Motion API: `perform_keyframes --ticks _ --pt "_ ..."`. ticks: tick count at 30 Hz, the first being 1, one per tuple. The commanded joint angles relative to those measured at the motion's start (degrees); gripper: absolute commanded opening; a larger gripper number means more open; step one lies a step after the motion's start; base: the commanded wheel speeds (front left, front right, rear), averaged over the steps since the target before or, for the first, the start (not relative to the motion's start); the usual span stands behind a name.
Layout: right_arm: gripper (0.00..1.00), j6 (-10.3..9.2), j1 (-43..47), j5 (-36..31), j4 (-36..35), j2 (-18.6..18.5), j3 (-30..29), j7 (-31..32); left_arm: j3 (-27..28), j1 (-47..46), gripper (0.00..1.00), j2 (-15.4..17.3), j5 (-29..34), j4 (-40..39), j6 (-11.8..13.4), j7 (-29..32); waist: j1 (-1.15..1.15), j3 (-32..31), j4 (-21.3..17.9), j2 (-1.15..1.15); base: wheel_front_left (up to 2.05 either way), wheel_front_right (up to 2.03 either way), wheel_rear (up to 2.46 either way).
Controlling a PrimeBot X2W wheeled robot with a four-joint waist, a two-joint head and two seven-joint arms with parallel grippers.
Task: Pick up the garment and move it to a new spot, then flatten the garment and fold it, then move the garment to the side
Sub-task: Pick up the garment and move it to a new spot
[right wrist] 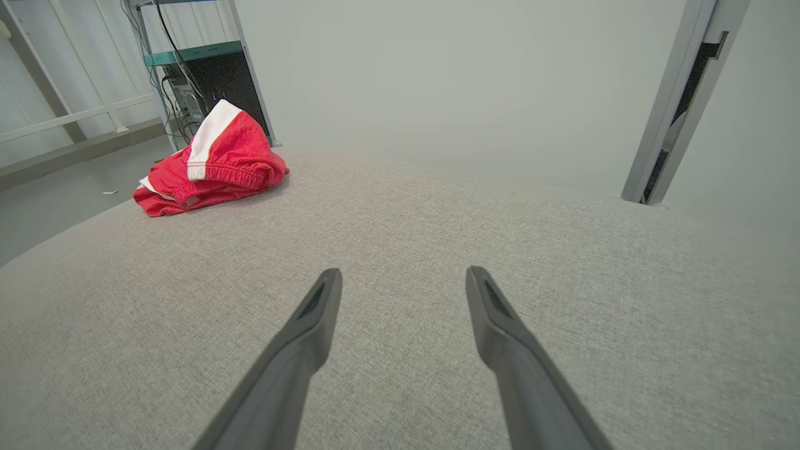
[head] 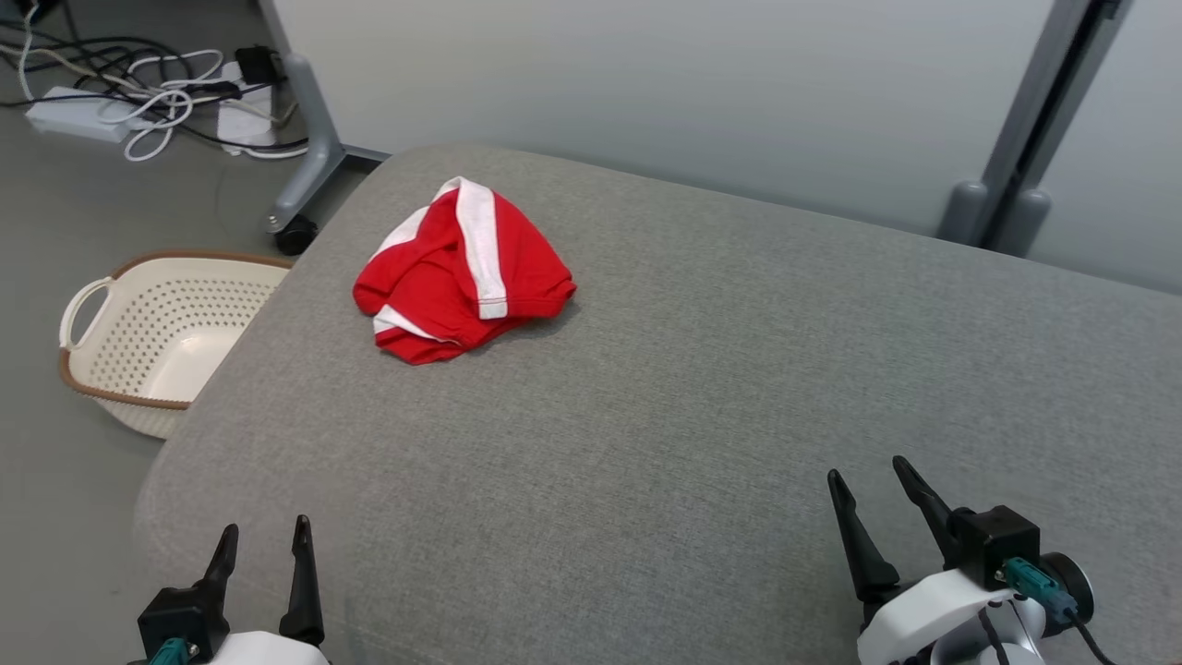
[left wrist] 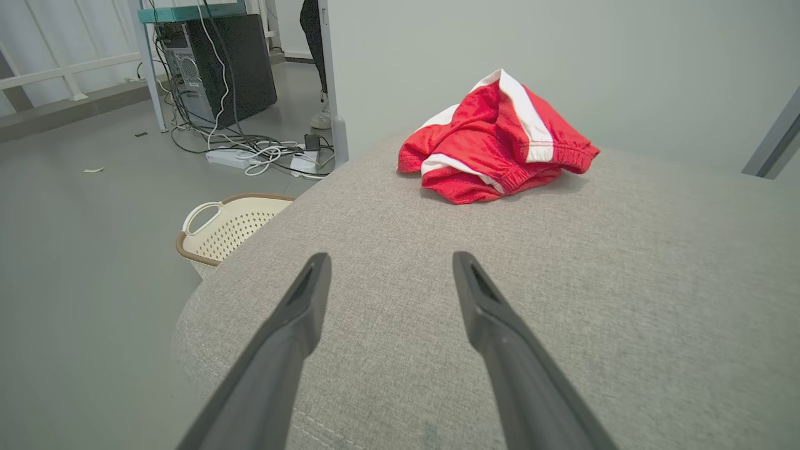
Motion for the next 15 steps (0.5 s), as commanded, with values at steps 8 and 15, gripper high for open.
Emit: perform_keyframes --ticks 8,15 --pt "1.0 -0.02 -1.0 -0.3 0.6 -0.4 0.4 0.0 1.6 0.2 1.0 0.2 -2.6 1.0 -1.4 0.0 0.0 0.8 2.7 0.0 0.0 0.0 0.0" --pt "1.0 -0.02 -3.4 -3.5 0.7 -0.4 0.0 0.0 2.6 -4.4 1.0 0.2 -7.2 3.3 -2.8 0.0 0.0 5.0 -0.1 0.0 0.0 0.0 0.0"
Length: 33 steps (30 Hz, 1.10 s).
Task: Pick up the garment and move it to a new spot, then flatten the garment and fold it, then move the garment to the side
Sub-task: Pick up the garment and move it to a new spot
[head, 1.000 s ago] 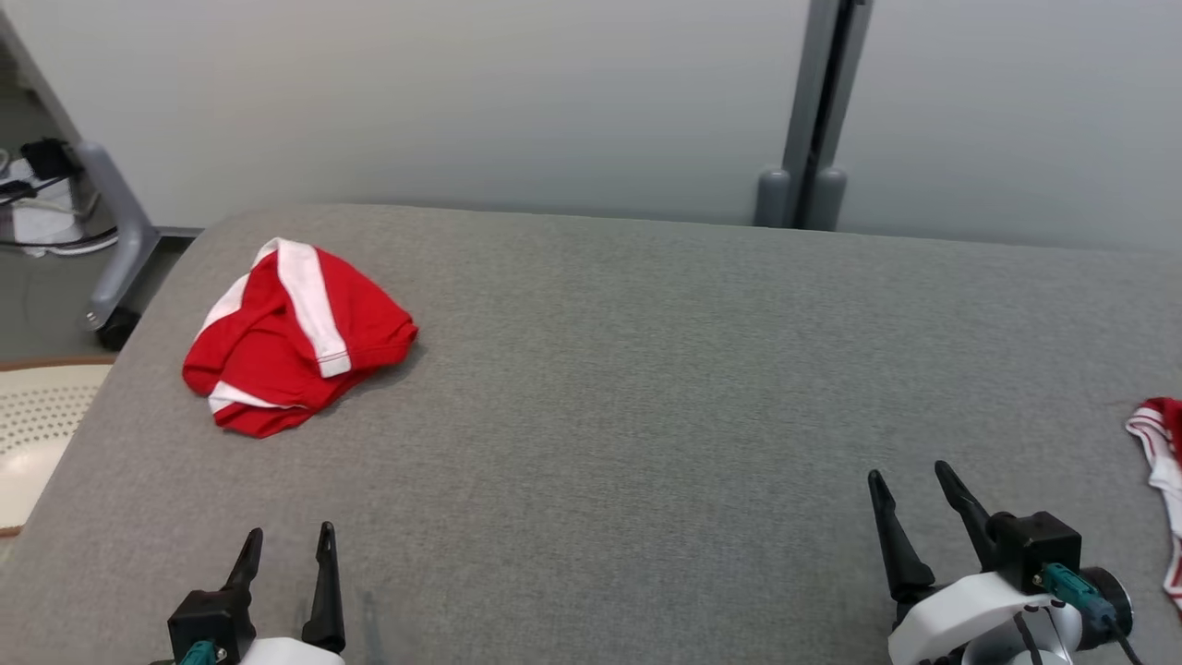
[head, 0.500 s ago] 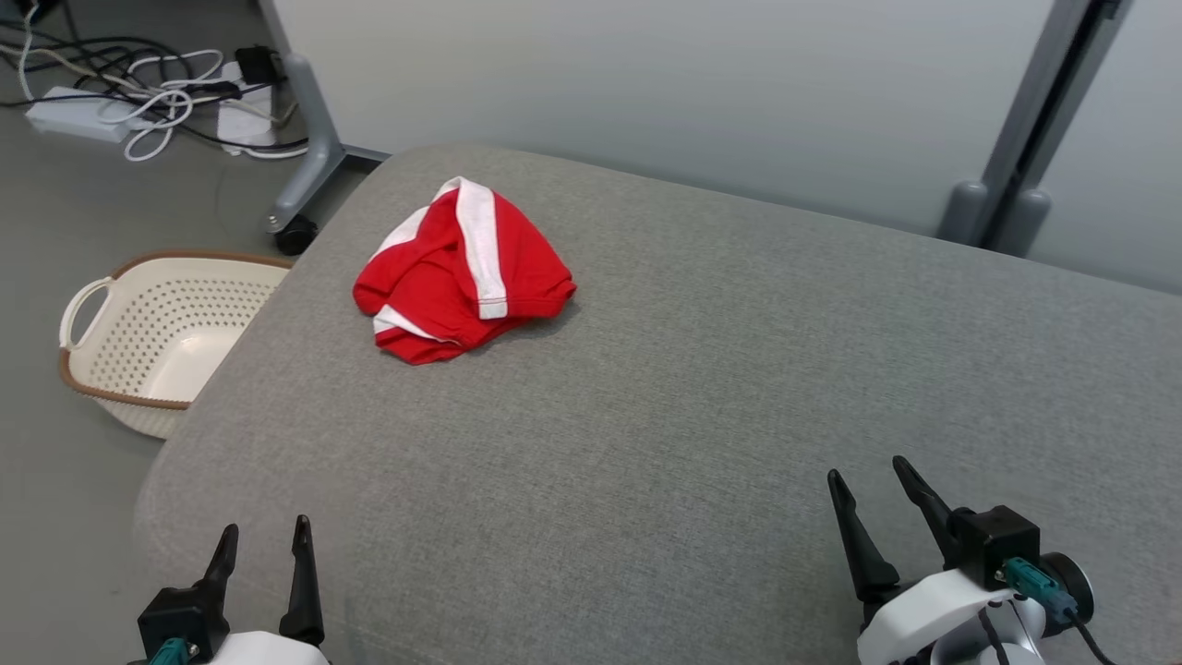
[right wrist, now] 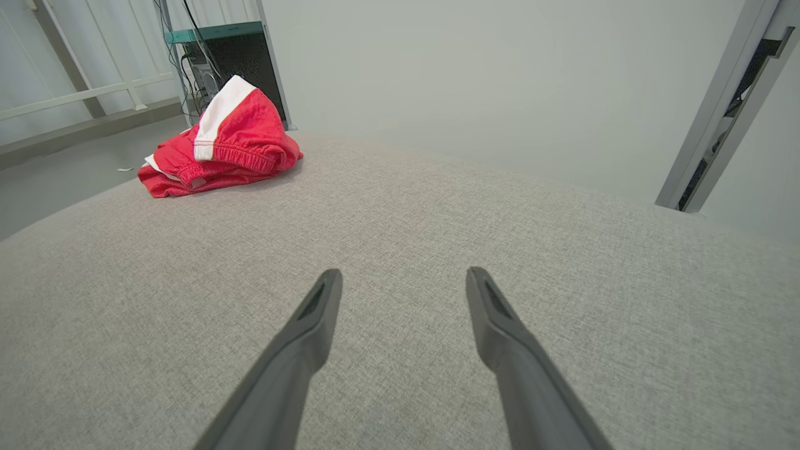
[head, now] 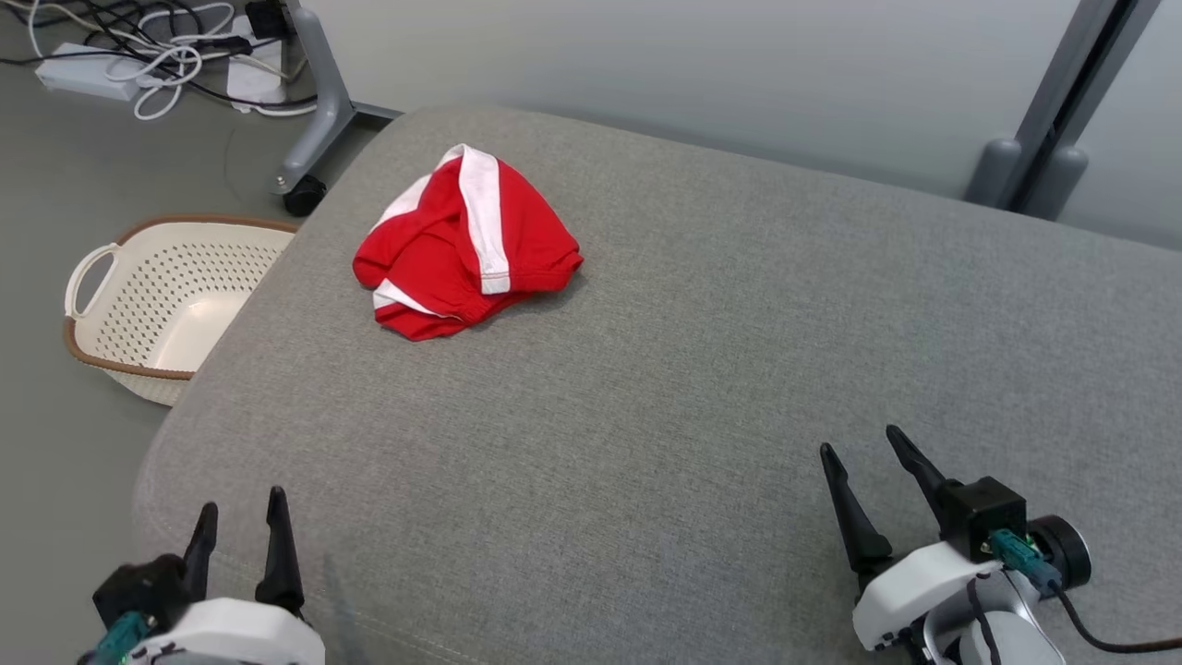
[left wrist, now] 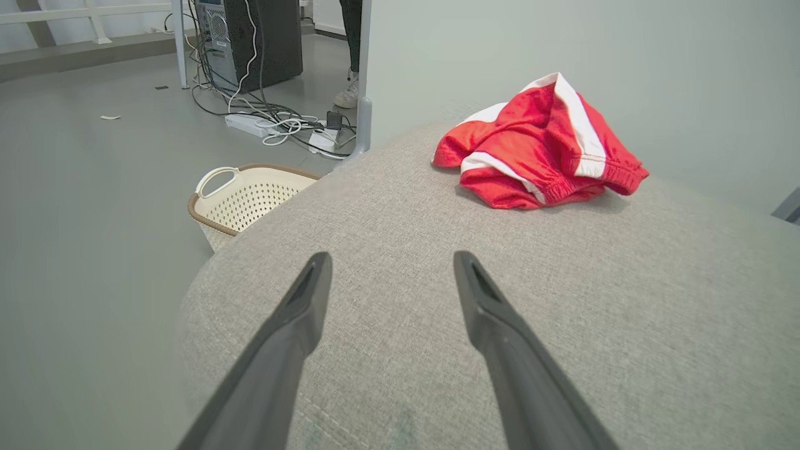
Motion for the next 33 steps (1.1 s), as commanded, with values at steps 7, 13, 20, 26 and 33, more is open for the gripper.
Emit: perform_keyframes --ticks 7,13,20,26,33 --pt "1.0 -0.02 -4.4 -4.7 -2.7 -0.5 -0.6 0.0 3.0 -13.8 1.0 1.7 -0.6 3.7 -3.1 0.0 0.0 9.2 -5.5 0.0 0.0 0.0 0.0" --pt "1.0 -0.02 -7.3 -6.9 -5.0 -0.5 -0.8 0.0 2.6 -26.3 1.0 6.1 -2.1 10.0 -4.6 0.0 0.0 14.3 -9.1 0.0 0.0 0.0 0.0" --pt "1.0 -0.03 -9.9 -7.5 -7.4 -0.5 0.3 0.0 -3.0 -36.6 1.0 11.9 -8.4 16.5 -4.5 0.0 0.0 18.3 -13.3 0.0 0.0 0.0 0.0" --pt "1.0 -0.02 -11.3 -7.7 -9.6 -0.5 0.9 0.0 -10.9 -43.1 1.0 16.4 -16.3 23.2 -4.5 1.8 0.0 21.1 -16.9 0.0 0.0 0.0 0.0" --pt "1.0 -0.02 -11.4 -7.2 -11.1 -0.4 0.3 0.0 -18.8 -45.1 1.0 19.8 -24.2 28.3 -4.5 8.8 0.0 22.6 -20.2 0.0 0.0 0.0 0.0"
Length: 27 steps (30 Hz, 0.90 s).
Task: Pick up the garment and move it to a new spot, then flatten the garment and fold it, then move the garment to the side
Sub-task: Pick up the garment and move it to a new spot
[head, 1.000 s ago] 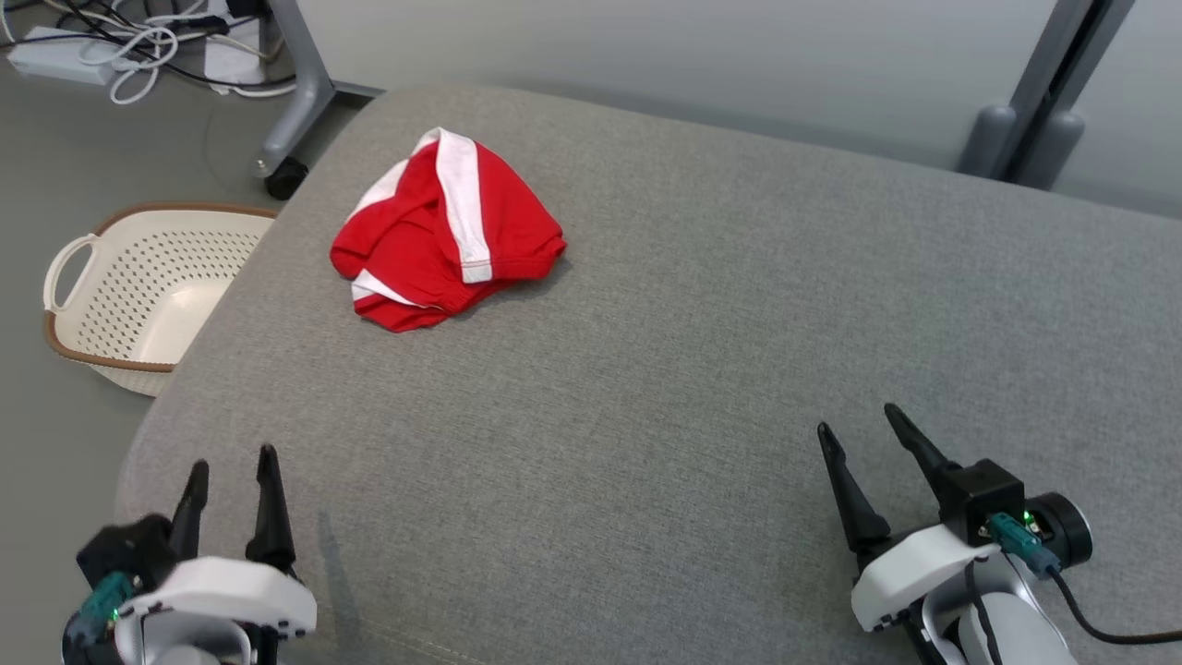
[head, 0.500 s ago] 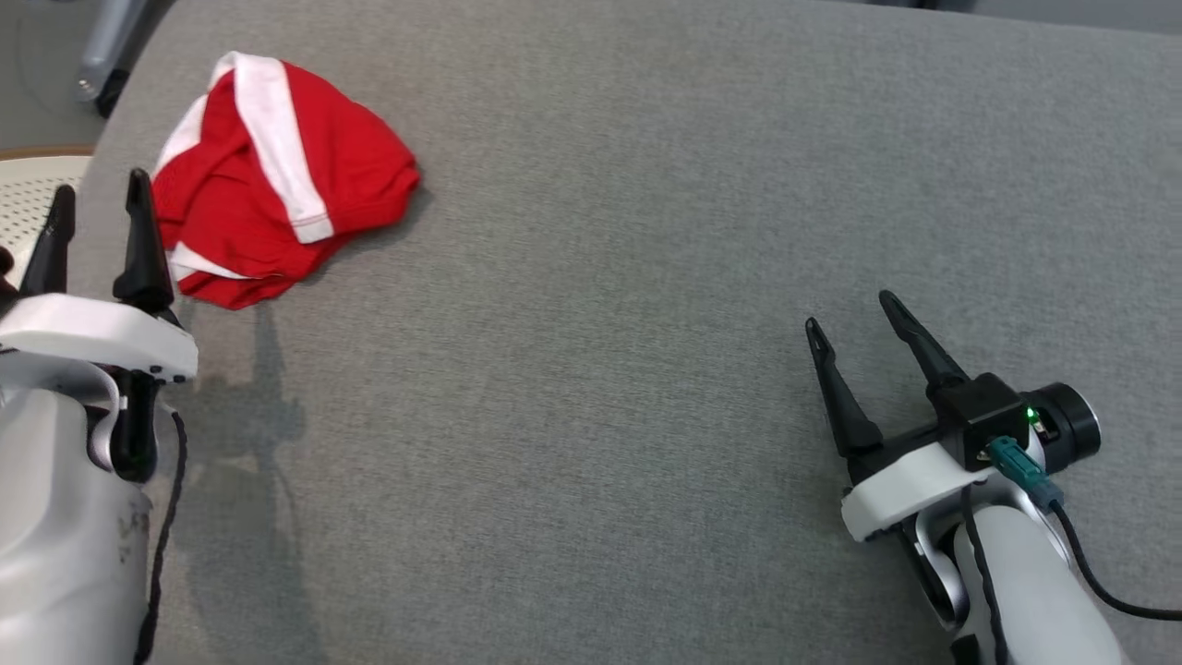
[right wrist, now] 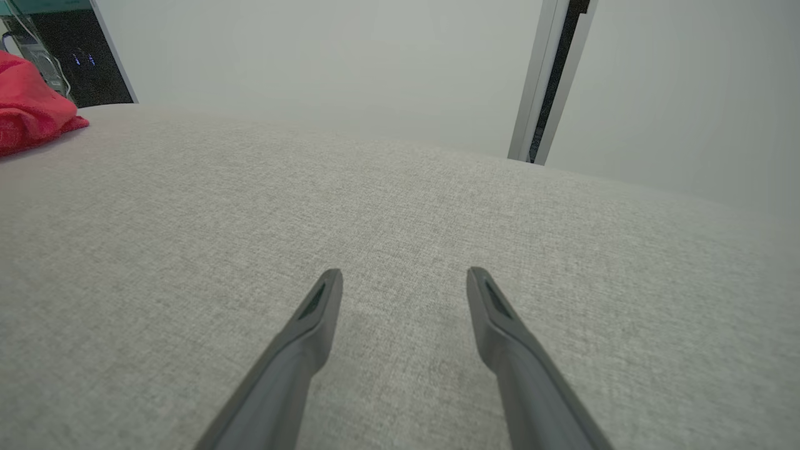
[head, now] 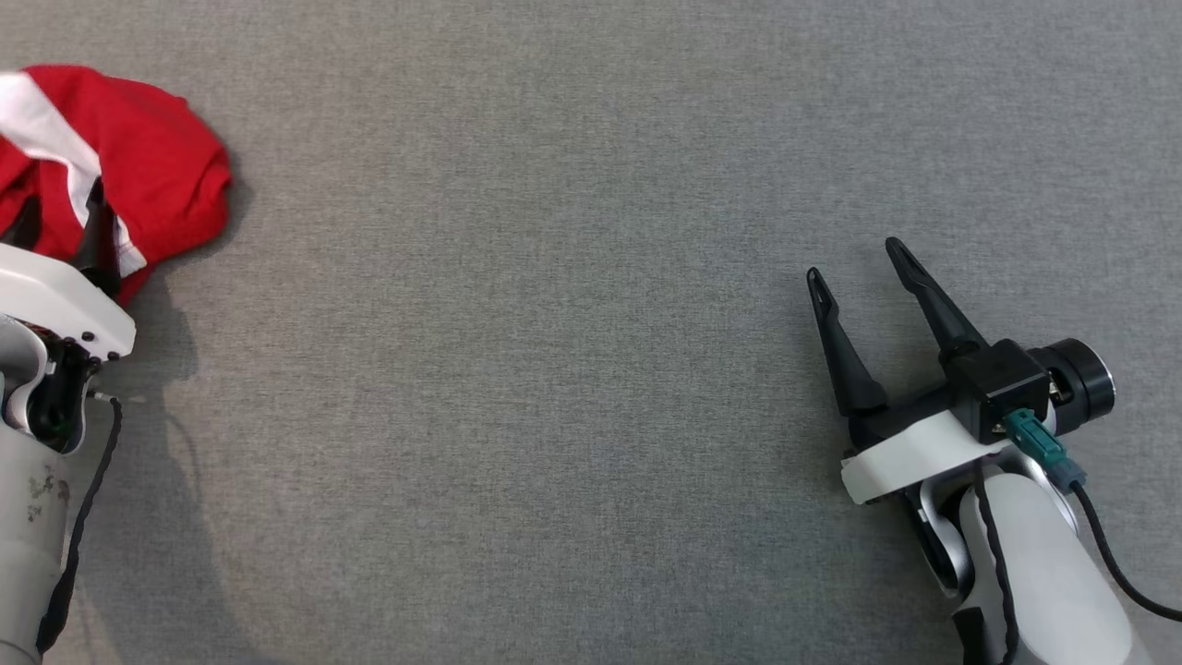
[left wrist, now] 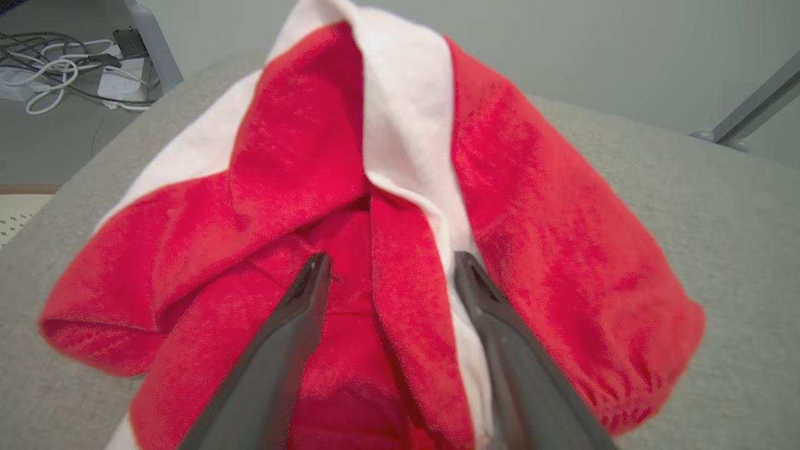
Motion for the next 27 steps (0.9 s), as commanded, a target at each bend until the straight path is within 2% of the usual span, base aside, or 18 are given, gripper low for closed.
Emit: perform_keyframes --ticks 1,2,3,4,13,19,27 --pt "1.0 -0.02 -0.1 0.2 -0.2 -0.4 -0.3 0.0 -1.0 -0.5 1.0 0.6 -1.0 1.2 0.0 1.6 0.0 0.5 -1.2 0.0 0.0 0.0 0.0" --pt "1.0 -0.02 0.1 0.4 -0.2 -0.4 -0.5 0.0 -1.7 -0.5 1.0 0.8 -1.6 1.8 0.0 2.3 0.0 0.4 -1.5 0.0 0.0 0.0 0.0" --pt "1.0 -0.02 0.3 0.5 -0.2 -0.4 -0.6 0.0 -2.3 -0.5 0.67 1.1 -2.2 2.1 0.0 2.5 0.0 0.3 -1.7 0.0 0.0 0.0 0.0" --pt "1.0 -0.02 0.4 0.7 -0.1 -0.4 -0.8 0.0 -3.0 -0.3 0.0 1.2 -2.5 2.4 0.0 2.3 0.0 0.1 -1.9 0.0 0.0 0.0 0.0" --pt "1.0 -0.02 2.2 3.5 0.7 -0.3 -2.7 0.0 -9.6 3.0 0.0 -0.8 -7.1 -1.2 0.0 -4.5 0.0 -5.6 -3.0 0.0 0.0 0.0 0.0" --pt "1.0 -0.02 4.6 5.5 1.5 -0.3 -3.3 0.0 -14.7 6.2 0.0 -2.4 -7.4 -4.6 0.0 -7.5 0.0 -10.5 -4.5 0.0 0.0 0.0 0.0" --pt "1.0 -0.02 8.0 7.3 3.0 -0.4 -4.0 0.0 -20.5 11.2 0.0 -7.5 -7.7 -8.6 0.0 -8.4 0.0 -16.0 -7.4 0.0 0.0 0.0 0.0"
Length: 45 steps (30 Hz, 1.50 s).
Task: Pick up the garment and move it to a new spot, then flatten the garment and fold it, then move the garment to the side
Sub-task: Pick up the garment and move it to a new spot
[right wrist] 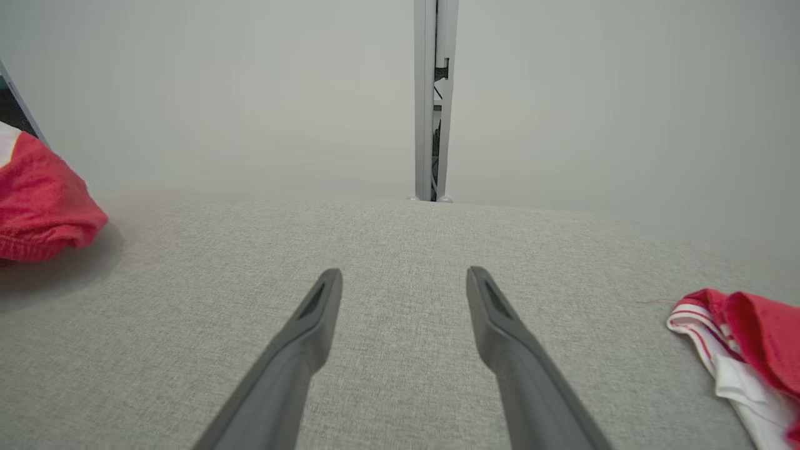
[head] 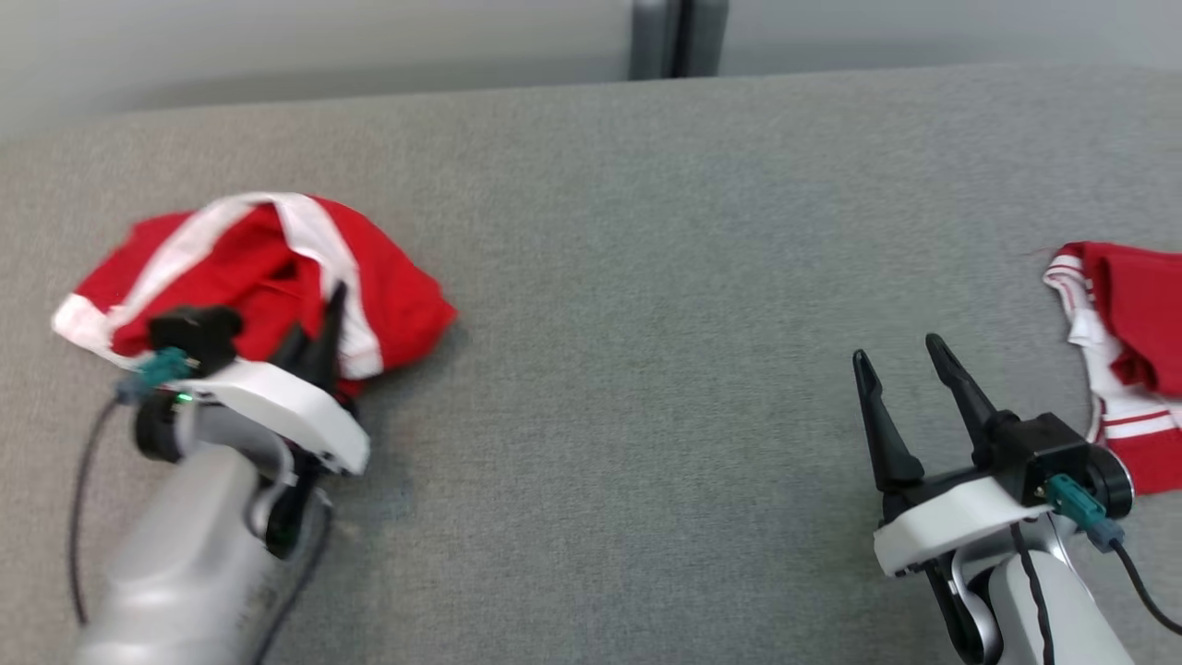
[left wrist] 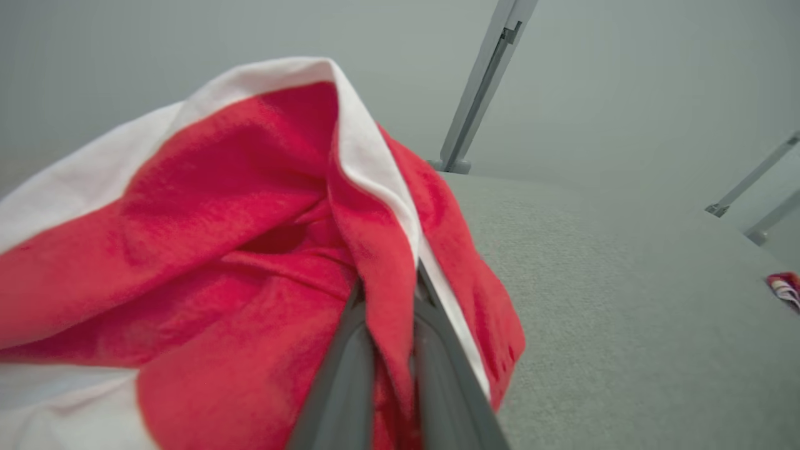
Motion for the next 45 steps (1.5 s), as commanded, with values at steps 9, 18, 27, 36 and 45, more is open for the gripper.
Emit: perform_keyframes --ticks 9,18,27,36,45 --pt "1.0 -0.02 2.6 1.3 1.3 -0.4 1.0 0.0 -1.4 4.8 0.0 -7.0 3.1 -5.1 0.0 -0.4 0.0 -4.6 -5.0 0.0 0.0 0.0 0.0" --pt "1.0 -0.02 3.3 1.8 1.9 -0.4 1.9 0.0 -7.3 6.4 0.0 -10.9 5.5 -5.5 0.0 -0.5 0.0 -5.7 -7.3 0.0 0.0 0.0 0.0" --pt "1.0 -0.02 3.7 2.5 2.3 -0.4 2.0 0.0 -6.5 8.6 1.0 -11.8 11.0 -6.6 1.2 -0.5 0.0 -5.9 -6.2 0.0 0.0 0.0 0.0" --pt "1.0 -0.02 4.6 3.1 2.4 -0.4 2.4 0.0 5.5 17.7 1.0 -8.0 19.6 -13.3 5.6 -0.5 0.0 -8.2 -2.8 0.0 0.0 0.0 0.0" --pt "1.0 -0.02 6.3 2.7 3.9 -0.4 2.9 0.0 20.1 29.4 1.0 -7.4 25.7 -20.6 7.4 -0.4 0.0 -11.3 0.3 0.0 0.0 0.0 0.0"
